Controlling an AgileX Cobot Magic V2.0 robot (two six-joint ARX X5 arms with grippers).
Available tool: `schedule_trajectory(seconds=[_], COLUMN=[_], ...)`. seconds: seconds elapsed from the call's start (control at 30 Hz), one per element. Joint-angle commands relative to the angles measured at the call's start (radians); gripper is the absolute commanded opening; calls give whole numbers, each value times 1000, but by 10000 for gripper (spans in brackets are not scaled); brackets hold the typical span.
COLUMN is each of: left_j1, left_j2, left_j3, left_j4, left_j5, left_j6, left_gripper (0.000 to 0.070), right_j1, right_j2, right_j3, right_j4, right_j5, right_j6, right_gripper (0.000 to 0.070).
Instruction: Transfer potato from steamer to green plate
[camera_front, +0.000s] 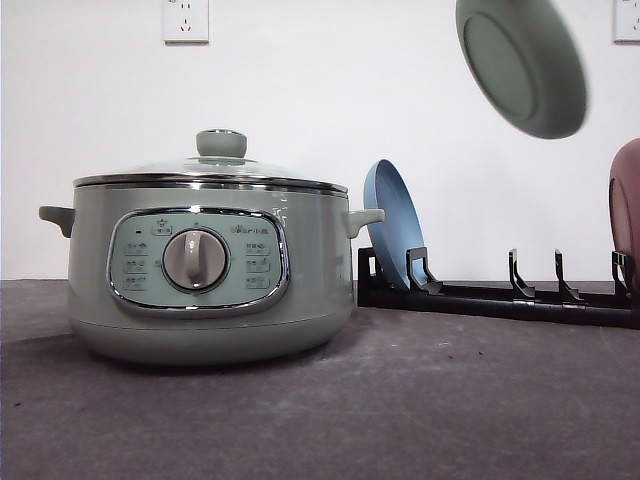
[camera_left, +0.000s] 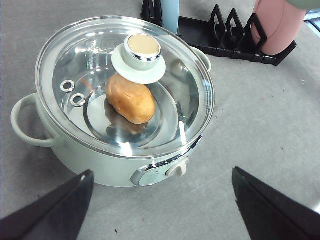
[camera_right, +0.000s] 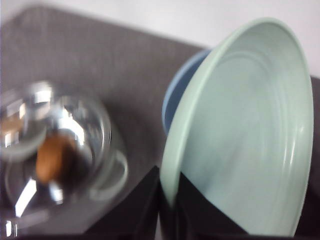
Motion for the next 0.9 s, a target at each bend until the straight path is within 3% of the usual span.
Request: schedule_trajectory(seconds=[0.0,0.1,0.37,0.6,0.87], left_j1=[-2,-2,-2,-2,-2], left_j2=[7,7,7,7,7], left_j3=[23,23,23,23,23], left_j4=[7,7,8,7,10], left_j5=[5,5,5,5,5], left_j6=[2,3,2,2,2], left_gripper=[560,560,560,560,560], right_j1=[41,118,349,526,686], right_j2=[-7,-28,-48,-48,-47], right_j3=[27,22,-74,-239,-477], right_j4=[-67,-183,-335,-335,-220], right_j5=[48,126,324,405,500], right_j6=[-89,-124,-119,-54,25], right_gripper=[7,6,6,6,6])
